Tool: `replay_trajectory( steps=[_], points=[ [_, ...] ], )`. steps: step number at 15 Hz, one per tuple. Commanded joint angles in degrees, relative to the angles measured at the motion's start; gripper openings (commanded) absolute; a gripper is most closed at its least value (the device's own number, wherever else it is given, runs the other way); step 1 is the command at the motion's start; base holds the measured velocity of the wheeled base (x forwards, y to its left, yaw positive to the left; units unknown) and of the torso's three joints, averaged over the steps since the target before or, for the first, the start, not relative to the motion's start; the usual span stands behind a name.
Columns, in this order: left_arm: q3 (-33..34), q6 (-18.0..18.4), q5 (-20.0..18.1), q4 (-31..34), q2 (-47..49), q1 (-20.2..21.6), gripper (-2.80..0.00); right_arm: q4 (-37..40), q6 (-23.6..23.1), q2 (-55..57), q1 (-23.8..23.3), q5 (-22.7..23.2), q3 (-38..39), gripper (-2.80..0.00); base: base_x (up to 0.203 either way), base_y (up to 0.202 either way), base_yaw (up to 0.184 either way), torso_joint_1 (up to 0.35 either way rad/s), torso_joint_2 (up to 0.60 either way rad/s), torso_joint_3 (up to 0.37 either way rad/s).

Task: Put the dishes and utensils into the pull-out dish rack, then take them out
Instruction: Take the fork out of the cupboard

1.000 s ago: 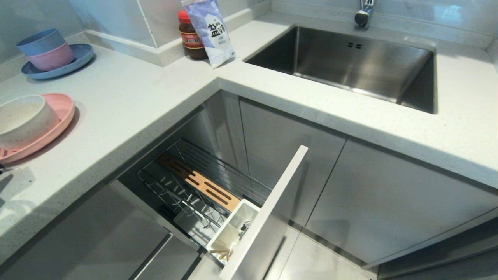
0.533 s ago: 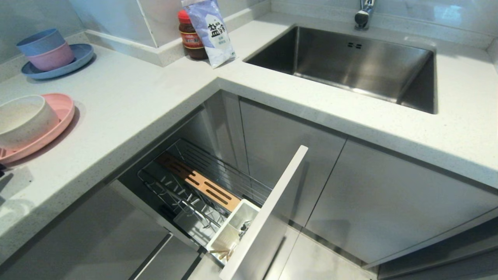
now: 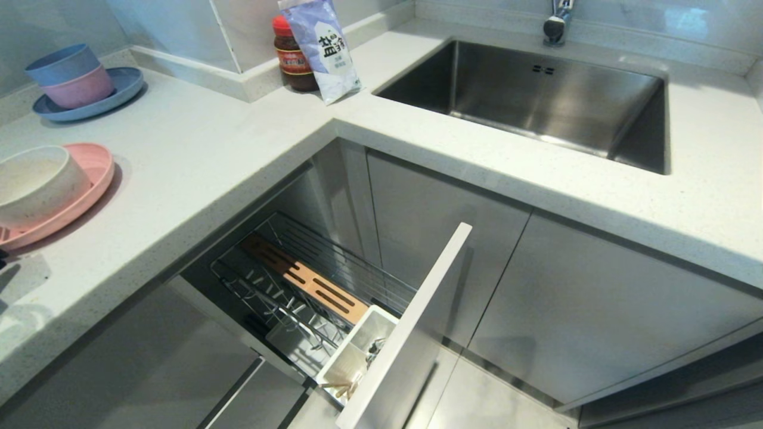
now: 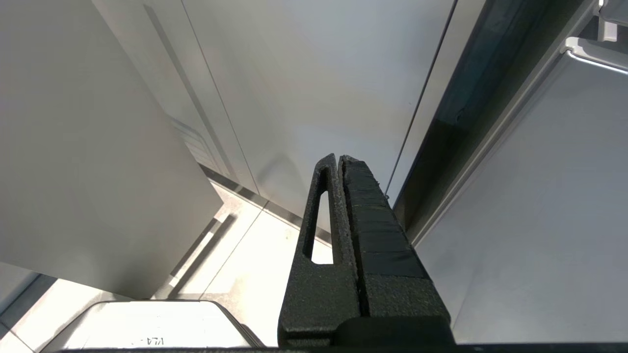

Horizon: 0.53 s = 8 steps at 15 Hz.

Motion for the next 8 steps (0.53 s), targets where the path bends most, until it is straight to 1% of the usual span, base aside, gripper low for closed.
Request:
replay_trajectory(
  steps=[1, 3, 4, 8],
  points=[
    [-0.1, -0.2, -0.2, 0.1, -0.1, 0.0, -2.80, 0.0, 0.0, -0.2, 0.0, 0.0, 0.1, -2.80, 0.000, 0.000, 0.000, 0.000, 0.00, 0.000],
    [0.0, -0.1, -0.2, 0.1, -0.2, 0.0, -2.80, 0.0, 0.0, -0.2, 0.0, 0.0, 0.1, -2.80, 0.000, 0.000, 0.000, 0.000, 0.00, 0.000],
    [-0.1, -0.1, -0.2, 0.1, -0.2, 0.0, 0.00, 0.0, 0.0, -0.2, 0.0, 0.0, 0.1, -2.80, 0.000, 0.000, 0.000, 0.000, 0.00, 0.000],
    [-0.1, -0.1, -0.2, 0.1, -0.3, 0.0, 0.00, 0.0, 0.0, -0.2, 0.0, 0.0, 0.1, -2.80, 0.000, 0.000, 0.000, 0.000, 0.00, 0.000]
  ],
)
